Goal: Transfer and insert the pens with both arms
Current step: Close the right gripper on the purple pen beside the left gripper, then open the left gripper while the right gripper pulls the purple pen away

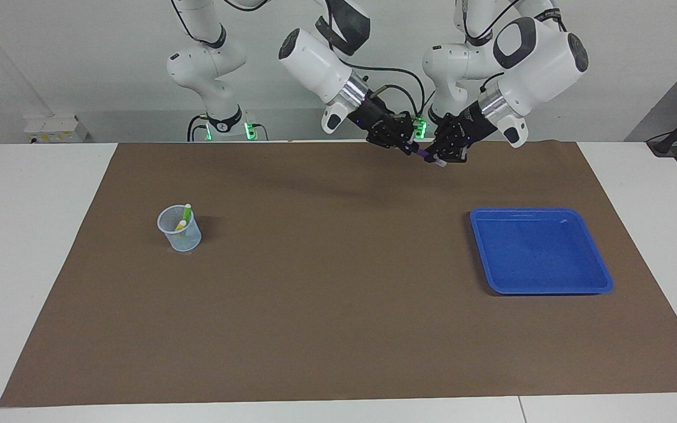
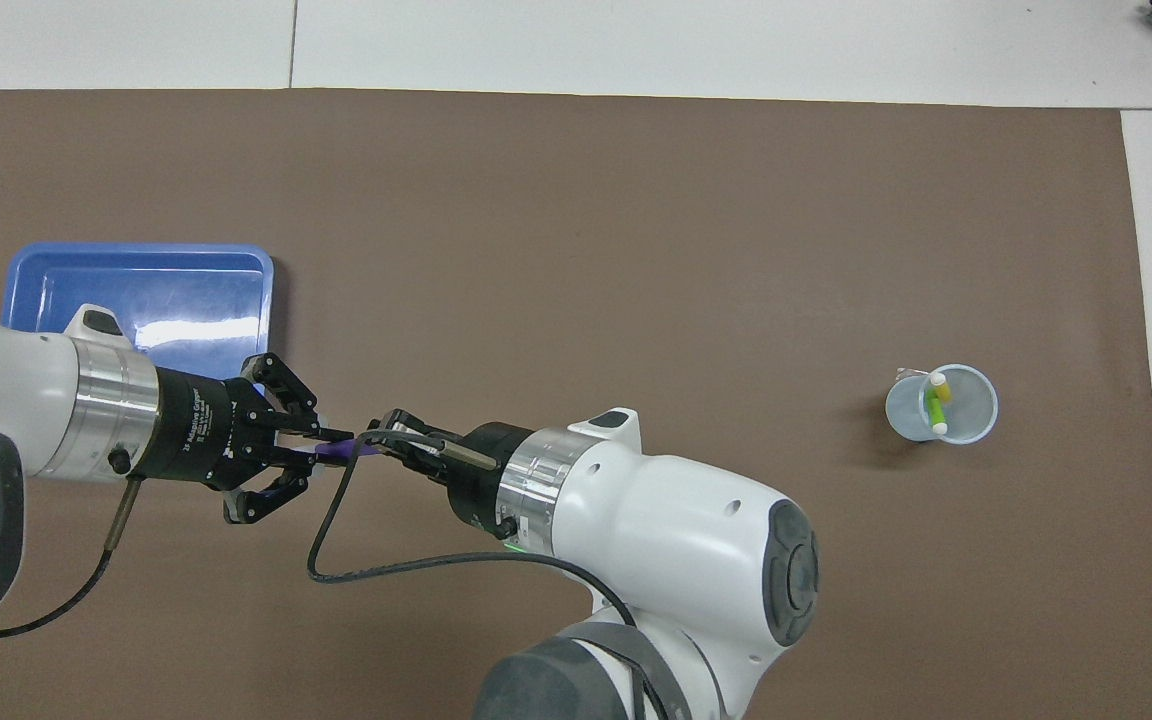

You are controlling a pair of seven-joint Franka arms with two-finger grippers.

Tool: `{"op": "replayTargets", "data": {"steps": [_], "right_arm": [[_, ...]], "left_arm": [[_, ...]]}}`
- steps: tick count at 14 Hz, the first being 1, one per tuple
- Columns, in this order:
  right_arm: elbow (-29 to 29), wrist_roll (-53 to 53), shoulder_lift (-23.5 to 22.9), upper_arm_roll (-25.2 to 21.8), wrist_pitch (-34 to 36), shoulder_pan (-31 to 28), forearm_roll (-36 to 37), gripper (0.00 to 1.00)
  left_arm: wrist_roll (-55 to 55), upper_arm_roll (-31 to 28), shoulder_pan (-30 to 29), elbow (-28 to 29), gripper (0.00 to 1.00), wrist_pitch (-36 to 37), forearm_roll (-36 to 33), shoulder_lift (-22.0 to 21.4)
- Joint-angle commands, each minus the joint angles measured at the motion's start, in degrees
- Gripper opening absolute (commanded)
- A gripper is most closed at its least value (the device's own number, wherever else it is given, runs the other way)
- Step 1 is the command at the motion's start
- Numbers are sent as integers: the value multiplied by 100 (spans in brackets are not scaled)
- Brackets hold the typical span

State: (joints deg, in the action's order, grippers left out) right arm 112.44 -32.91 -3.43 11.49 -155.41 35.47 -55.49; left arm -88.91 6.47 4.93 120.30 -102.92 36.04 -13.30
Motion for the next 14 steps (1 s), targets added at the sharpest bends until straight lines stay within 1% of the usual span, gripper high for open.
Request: {"op": "replayTargets", "data": {"steps": [1,2,3,5,6,7,8,10,12,14], "right_arm": [[-47,267,-9,64,19,-137,-287,0],[-47,398,9,56,89,-154,-278,0],[-38,469,18,55,133,-155,-278,0],[-47,618,35,47,334,-233,-191,0],[-47,1020,79,29,762,-408,-181,0],[-47,1598,166,20,1419,-697,-103,0],[-47,2117,245,20,2147,-1126,89,0],[-90,2700,351,20,3248,-1786,581,0],[-187,3349,457,20,4259,-2271,1239,0],[-196,4157,649,20,5121,-2657,2021,0]], "left_arm": [[214,-14,-10,125,29,158,114,-190],[251,4,-1,134,89,149,114,-234],[260,4,-18,151,100,149,114,-330],[277,4,-36,151,100,167,105,-383],[277,4,-44,151,100,158,114,-401],[286,4,-44,151,100,158,114,-401],[356,4,-44,151,100,167,96,-401],[855,-5,-53,160,100,263,70,-410],[1714,-22,-106,160,100,517,-44,-419],[2549,-22,-281,160,100,763,-333,-463]]}}
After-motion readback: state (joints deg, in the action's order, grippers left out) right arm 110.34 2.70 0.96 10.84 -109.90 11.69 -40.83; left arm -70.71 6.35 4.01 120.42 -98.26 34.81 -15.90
